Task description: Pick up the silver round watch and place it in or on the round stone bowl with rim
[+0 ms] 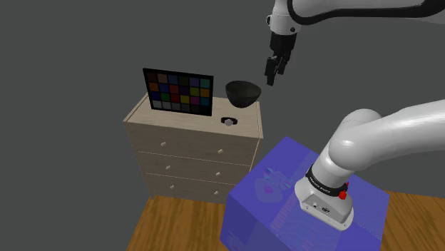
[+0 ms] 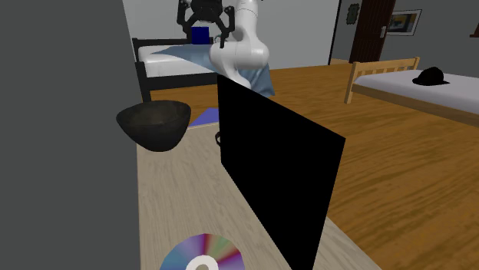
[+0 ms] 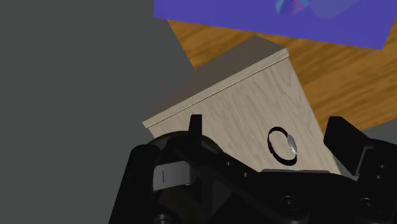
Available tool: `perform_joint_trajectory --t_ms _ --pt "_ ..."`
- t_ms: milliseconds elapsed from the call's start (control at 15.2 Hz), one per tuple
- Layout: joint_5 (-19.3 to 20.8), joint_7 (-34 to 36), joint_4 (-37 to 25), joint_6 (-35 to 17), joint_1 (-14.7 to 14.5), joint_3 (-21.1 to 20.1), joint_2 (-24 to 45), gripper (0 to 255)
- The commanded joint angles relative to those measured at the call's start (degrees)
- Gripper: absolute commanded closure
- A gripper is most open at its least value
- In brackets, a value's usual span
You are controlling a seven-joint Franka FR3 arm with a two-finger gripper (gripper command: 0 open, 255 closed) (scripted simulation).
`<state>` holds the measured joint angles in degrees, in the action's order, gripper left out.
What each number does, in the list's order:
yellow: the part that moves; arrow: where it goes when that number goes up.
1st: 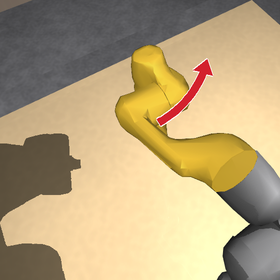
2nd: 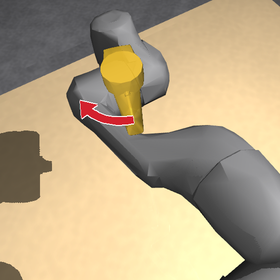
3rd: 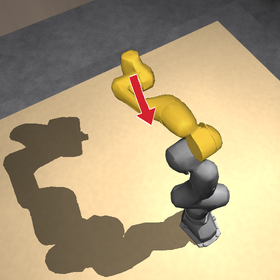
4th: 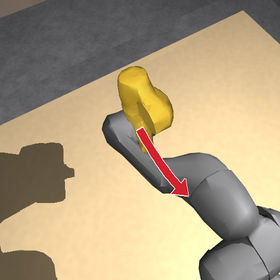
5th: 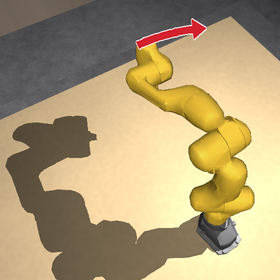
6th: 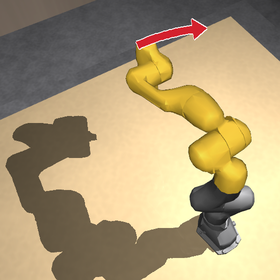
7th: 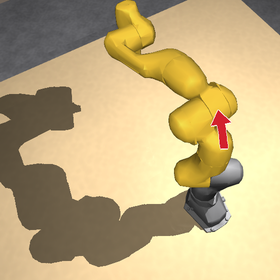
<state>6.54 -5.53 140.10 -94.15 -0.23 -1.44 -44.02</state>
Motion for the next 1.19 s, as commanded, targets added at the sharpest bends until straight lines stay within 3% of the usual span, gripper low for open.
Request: perform_joint_trajectory --t_ms 0,594,1122 --pt "0.0 0.0 0.0 0.0 0.0 0.0 0.0 0" --pt "-4.1 -13.1 1.5 -16.3 -6.0 4.2 15.3 0" --pt "-10.9 -26.7 -1.6 -27.3 -11.9 6.0 30.7 0"
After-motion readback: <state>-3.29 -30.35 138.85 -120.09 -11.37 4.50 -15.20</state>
